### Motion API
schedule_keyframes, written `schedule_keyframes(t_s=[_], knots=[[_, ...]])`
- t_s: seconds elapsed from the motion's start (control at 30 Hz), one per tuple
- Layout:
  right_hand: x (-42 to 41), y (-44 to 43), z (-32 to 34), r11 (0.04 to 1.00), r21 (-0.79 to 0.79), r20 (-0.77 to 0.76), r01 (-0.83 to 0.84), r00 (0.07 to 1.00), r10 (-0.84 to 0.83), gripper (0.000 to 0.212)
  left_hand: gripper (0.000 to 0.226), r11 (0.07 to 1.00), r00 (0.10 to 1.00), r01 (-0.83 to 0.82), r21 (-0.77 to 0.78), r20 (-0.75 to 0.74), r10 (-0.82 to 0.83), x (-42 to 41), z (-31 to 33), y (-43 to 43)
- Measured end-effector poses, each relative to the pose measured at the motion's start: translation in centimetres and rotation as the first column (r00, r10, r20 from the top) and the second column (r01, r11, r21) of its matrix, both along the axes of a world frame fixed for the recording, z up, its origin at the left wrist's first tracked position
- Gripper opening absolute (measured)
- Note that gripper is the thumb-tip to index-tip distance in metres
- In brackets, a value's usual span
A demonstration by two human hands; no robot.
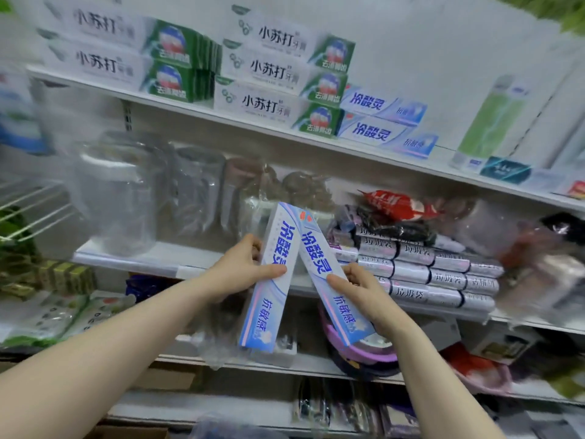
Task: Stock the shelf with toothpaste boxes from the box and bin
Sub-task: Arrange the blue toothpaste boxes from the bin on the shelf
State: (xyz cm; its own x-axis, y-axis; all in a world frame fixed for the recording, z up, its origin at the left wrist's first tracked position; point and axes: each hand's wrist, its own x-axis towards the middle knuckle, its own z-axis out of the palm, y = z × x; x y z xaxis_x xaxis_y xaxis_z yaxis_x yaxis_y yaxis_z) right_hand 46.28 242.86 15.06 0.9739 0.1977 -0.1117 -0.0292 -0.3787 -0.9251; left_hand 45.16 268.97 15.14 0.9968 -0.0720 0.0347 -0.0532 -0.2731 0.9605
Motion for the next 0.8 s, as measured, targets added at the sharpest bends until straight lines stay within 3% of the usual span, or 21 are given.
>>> schedule_keyframes(t_s=[0.1, 0.2, 0.27, 0.37, 0.43, 0.57, 0.7, 0.8], knots=[[0.0, -0.6, 2.5, 0.998, -0.014, 0.089, 0.053, 0.995, -0.052, 0.033, 0.072, 1.000, 0.999, -0.006, -0.012, 0.039, 0.006, 0.7, 2.4, -0.3], [0.1, -1.4, 5.5, 0.994, -0.054, 0.202, 0.091, 0.976, -0.079, 0.042, 0.055, 1.000, 0.996, -0.008, -0.017, 0.094, 0.009, 1.6, 5.1, -1.2], [0.3, -2.2, 7.9, 0.989, -0.088, 0.275, 0.121, 0.957, -0.092, 0.037, 0.051, 1.000, 0.990, -0.004, -0.015, 0.141, 0.006, 2.1, 7.1, -1.8], [0.9, -3.5, 12.0, 0.977, -0.145, 0.377, 0.153, 0.922, -0.089, 0.025, 0.055, 1.000, 0.980, 0.001, -0.019, 0.201, 0.003, 2.8, 10.3, -2.7], [1.6, -4.6, 14.6, 0.964, -0.197, 0.437, 0.177, 0.896, -0.075, 0.026, 0.061, 0.998, 0.976, -0.003, -0.066, 0.218, 0.017, 3.2, 12.2, -3.6], [4.0, -6.8, 19.1, 0.942, -0.252, 0.519, 0.222, 0.853, -0.062, 0.046, 0.039, 0.986, 0.965, -0.008, -0.167, 0.255, 0.051, 4.4, 15.0, -5.4], [7.3, -8.9, 22.4, 0.854, -0.382, 0.643, 0.352, 0.765, -0.027, 0.036, 0.074, 0.977, 0.960, -0.041, -0.210, 0.263, 0.096, 6.2, 16.6, -6.5], [10.1, -9.9, 24.4, 0.789, -0.459, 0.692, 0.408, 0.721, 0.030, 0.036, 0.059, 0.973, 0.952, -0.069, -0.220, 0.276, 0.130, 7.8, 17.1, -7.7]])
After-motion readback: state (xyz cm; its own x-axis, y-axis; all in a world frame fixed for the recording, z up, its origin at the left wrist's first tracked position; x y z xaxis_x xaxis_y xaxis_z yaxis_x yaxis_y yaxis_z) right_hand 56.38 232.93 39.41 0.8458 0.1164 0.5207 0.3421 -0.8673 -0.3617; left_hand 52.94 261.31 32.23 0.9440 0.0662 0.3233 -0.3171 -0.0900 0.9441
